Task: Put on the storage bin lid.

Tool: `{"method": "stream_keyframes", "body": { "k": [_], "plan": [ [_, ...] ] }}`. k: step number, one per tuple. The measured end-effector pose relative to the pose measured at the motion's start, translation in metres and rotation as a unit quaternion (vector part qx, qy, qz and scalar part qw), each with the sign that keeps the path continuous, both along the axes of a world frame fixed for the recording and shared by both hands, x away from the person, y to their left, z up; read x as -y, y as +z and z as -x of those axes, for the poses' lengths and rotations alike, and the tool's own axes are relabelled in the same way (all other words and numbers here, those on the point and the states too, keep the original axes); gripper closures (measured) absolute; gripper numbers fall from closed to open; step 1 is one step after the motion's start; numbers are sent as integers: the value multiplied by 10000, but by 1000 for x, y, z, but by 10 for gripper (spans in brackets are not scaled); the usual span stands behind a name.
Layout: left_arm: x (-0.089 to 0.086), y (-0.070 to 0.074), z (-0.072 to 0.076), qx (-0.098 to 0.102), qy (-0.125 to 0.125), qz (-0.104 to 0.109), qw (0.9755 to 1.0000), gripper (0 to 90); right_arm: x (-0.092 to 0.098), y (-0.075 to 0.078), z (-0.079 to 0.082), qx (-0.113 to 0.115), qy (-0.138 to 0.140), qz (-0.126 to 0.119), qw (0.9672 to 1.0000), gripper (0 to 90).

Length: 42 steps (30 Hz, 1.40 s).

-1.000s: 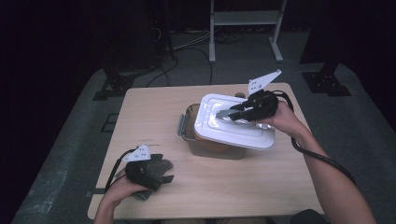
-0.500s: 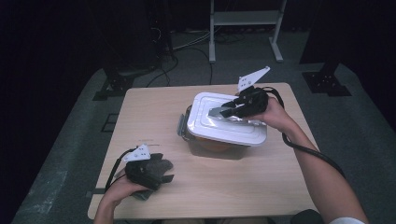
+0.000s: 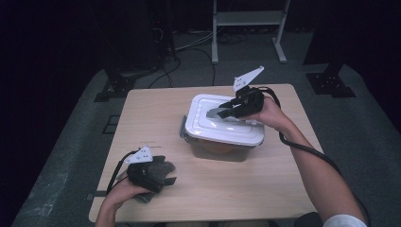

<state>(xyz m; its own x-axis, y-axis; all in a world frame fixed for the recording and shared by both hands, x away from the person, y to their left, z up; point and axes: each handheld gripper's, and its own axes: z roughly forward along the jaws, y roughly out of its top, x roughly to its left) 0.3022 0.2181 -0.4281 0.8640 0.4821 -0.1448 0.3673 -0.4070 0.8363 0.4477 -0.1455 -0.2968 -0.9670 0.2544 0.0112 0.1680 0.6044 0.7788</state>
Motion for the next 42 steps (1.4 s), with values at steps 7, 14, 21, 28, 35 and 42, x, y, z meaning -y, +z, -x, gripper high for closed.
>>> {"method": "stream_keyframes", "body": {
  "k": [7, 14, 21, 28, 35, 42],
  "plan": [
    [0, 1, 1, -8, 19, 20, 10000, 27, -6, -6, -2, -51, 89, 35, 9999, 657],
    [-1, 1, 1, 9, 16, -5, 10000, 26, -11, -11, -5, -117, 205, 50, 9997, 657],
    [-2, 1, 2, 19, 37, 12, 10000, 27, -14, -20, -6, -236, 228, 50, 9994, 656],
    [-2, 1, 2, 11, 21, 2, 10000, 27, -14, -29, -10, -300, 275, 80, 9991, 656],
    [-2, 1, 2, 5, 35, 1, 10000, 26, -12, -34, -13, -355, 311, 16, 9989, 655],
    [-2, 0, 2, -11, 27, -12, 10000, 26, -11, -35, -17, -409, 353, -37, 9985, 636]
  ]
}}
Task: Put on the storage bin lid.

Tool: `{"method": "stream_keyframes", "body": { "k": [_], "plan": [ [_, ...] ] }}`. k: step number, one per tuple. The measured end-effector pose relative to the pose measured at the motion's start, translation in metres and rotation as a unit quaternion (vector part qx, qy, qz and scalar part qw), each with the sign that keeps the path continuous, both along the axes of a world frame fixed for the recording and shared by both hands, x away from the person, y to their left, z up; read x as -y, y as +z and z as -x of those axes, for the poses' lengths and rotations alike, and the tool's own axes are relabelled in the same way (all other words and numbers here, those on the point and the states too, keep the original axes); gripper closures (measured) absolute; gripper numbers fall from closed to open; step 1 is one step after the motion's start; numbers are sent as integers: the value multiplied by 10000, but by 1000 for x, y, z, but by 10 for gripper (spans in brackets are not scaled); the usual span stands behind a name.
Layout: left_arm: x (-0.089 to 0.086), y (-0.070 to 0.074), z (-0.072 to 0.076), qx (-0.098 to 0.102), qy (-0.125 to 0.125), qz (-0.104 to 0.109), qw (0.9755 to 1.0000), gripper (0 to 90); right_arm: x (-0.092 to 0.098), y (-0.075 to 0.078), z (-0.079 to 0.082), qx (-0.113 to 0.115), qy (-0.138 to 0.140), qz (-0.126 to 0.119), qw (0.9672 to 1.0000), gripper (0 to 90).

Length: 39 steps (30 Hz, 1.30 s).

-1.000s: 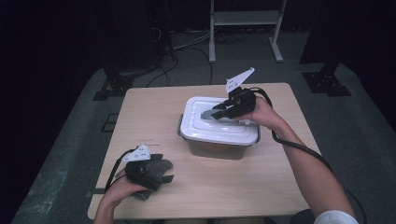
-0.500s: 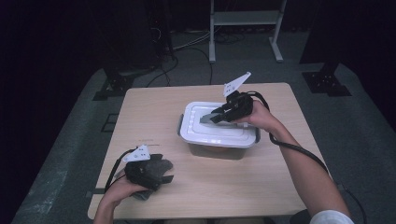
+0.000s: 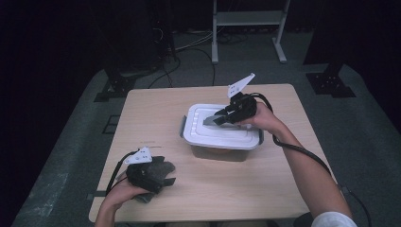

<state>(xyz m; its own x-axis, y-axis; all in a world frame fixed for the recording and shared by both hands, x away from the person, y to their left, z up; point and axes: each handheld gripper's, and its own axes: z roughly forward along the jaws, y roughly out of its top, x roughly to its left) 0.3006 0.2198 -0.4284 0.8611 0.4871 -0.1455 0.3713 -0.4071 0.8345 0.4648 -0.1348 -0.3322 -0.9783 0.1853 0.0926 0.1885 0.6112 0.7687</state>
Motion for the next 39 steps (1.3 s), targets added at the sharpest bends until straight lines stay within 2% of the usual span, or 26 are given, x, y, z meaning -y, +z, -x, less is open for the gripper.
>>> {"method": "stream_keyframes", "body": {
  "k": [17, 24, 39],
  "plan": [
    [0, 0, 0, -9, -1, 1, 10000, 27, 1, -2, 1, 36, 53, 117, 9999, 633],
    [0, 0, 1, -11, 1, -8, 10000, 27, 4, -5, 3, -15, 4, 25, 10000, 644],
    [-1, 0, 0, -6, 21, 6, 10000, 26, -1, 0, -1, 111, 76, 142, 9998, 643]
  ]
}}
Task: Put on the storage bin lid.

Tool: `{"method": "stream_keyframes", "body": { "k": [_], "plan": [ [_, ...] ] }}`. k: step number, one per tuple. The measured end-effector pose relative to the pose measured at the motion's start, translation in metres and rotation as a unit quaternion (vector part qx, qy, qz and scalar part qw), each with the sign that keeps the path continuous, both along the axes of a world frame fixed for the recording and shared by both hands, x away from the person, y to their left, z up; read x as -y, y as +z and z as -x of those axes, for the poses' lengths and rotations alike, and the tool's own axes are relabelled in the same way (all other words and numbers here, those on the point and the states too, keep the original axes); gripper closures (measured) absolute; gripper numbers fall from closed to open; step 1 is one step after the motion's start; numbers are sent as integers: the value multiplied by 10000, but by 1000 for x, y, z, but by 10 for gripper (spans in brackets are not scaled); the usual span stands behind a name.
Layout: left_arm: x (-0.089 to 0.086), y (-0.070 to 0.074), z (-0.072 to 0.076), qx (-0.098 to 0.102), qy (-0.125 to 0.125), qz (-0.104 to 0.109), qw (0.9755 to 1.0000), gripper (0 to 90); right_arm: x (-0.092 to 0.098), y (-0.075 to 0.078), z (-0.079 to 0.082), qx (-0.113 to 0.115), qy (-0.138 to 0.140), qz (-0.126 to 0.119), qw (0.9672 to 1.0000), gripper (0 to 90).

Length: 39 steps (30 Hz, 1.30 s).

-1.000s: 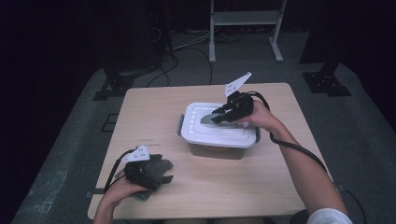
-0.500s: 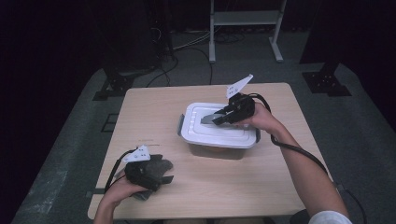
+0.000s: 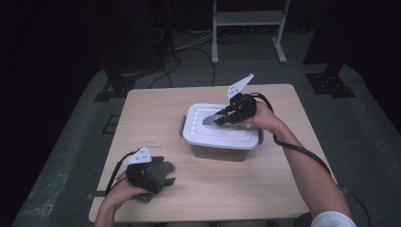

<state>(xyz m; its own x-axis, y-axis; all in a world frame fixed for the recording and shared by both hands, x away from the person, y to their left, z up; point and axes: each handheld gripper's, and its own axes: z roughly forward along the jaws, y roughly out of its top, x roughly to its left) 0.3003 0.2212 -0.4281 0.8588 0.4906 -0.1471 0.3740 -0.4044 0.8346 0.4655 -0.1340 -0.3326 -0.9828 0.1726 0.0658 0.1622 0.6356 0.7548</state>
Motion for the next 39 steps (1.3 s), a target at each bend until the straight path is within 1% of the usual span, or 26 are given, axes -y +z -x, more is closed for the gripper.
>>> {"method": "stream_keyframes", "body": {
  "k": [4, 7, 11, 13, 15, 18, 19, 20, 21, 23, 26, 28, 32, 36, 39],
  "plan": [
    [0, 0, 0, -10, -4, 6, 10000, 26, -1, 0, -1, 2, 9, -5, 10000, 641],
    [1, 0, 0, -8, -15, 1, 10000, 27, -1, 0, -1, -47, -11, -56, 10000, 629],
    [1, 0, 1, -6, -5, 9, 10000, 26, -1, 1, 0, 19, -29, -81, 10000, 606],
    [0, 0, 1, -7, -12, 5, 10000, 27, 1, 2, 1, -18, -65, -103, 9999, 593],
    [0, 0, 1, -4, -19, -6, 10000, 26, 2, 1, 2, 11, -48, -69, 10000, 587],
    [0, 0, 1, -8, -8, 6, 10000, 26, 5, -2, 6, 27, -72, -80, 9999, 598],
    [1, 0, 1, -8, -7, 10, 10000, 26, 6, -3, 7, 43, -87, -89, 9999, 636],
    [1, 0, 1, -10, -11, 9, 10000, 26, 8, -4, 7, 80, -85, -130, 9998, 643],
    [1, 0, 1, -6, -19, 3, 10000, 26, 9, -4, 6, 71, -78, -140, 9998, 647],
    [1, 0, 0, -11, -23, 11, 10000, 27, 9, -3, 7, 126, -39, -128, 9998, 654],
    [2, -1, 0, -27, -21, 2, 10000, 26, 6, -1, 7, 195, 25, -42, 9998, 657],
    [2, -1, 0, -32, -26, 0, 10000, 26, 6, 2, 6, 217, 90, -23, 9997, 657],
    [1, -1, 0, -36, -30, 4, 10000, 26, 5, 8, 5, 237, 136, -30, 9996, 657],
    [1, -1, 1, -40, -23, 8, 10000, 26, 8, 9, 4, 226, 82, -60, 9997, 657],
    [2, -1, 1, -47, -38, 2, 10000, 26, 10, 7, 2, 206, 64, -55, 9998, 656]
  ]
}}
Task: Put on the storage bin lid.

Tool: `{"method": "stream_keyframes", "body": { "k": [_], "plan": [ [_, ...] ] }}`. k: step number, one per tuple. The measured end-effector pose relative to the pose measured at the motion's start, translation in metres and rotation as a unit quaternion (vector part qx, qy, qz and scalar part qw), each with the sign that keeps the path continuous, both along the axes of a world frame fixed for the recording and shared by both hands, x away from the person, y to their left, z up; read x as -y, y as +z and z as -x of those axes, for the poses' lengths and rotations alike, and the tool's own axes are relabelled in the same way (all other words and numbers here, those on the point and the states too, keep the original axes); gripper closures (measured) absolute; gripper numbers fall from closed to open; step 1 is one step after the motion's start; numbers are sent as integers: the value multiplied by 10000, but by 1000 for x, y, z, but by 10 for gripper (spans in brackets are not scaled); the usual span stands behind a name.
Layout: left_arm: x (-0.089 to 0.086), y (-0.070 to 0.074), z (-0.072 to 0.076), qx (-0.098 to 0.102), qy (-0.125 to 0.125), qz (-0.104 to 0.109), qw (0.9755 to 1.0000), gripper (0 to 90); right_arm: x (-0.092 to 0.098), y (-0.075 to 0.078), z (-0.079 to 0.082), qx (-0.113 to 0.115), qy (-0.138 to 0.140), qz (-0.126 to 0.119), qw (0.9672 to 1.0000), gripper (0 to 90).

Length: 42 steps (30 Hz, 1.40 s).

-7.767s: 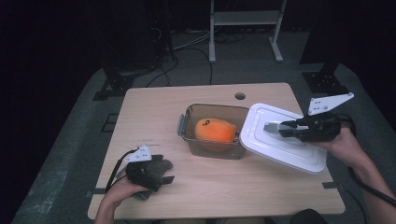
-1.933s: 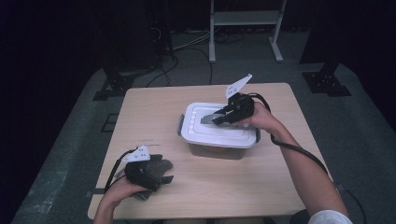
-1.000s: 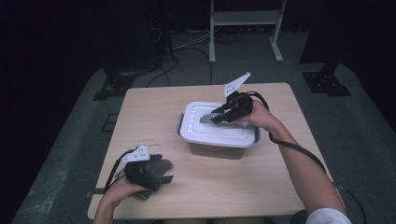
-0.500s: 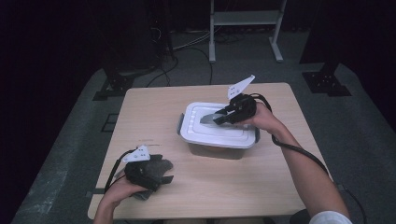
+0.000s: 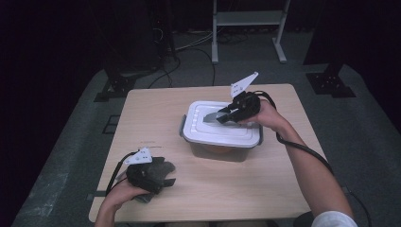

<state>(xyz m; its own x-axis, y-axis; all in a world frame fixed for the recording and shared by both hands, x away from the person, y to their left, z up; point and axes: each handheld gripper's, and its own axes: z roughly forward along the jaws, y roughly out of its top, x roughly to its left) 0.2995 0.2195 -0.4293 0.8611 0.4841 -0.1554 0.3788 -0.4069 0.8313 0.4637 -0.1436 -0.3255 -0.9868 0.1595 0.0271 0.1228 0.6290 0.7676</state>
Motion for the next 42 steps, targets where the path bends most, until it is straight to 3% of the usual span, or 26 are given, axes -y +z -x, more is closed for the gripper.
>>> {"method": "stream_keyframes", "body": {
  "k": [19, 26, 32, 42],
  "plan": [
    [0, -1, 0, -24, 10, -19, 10000, 26, -1, -11, -2, -149, 168, -111, 9997, 655],
    [-1, 0, 0, 3, 17, -16, 10000, 27, 1, -5, 2, -245, 40, -269, 9993, 482],
    [-1, 1, 1, 28, 21, 7, 10000, 26, 14, 0, 10, -236, -197, -344, 9989, 407],
    [-2, 2, 2, 45, 38, -3, 10000, 26, 53, 6, 32, -135, -502, -472, 9975, 384]
  ]
}}
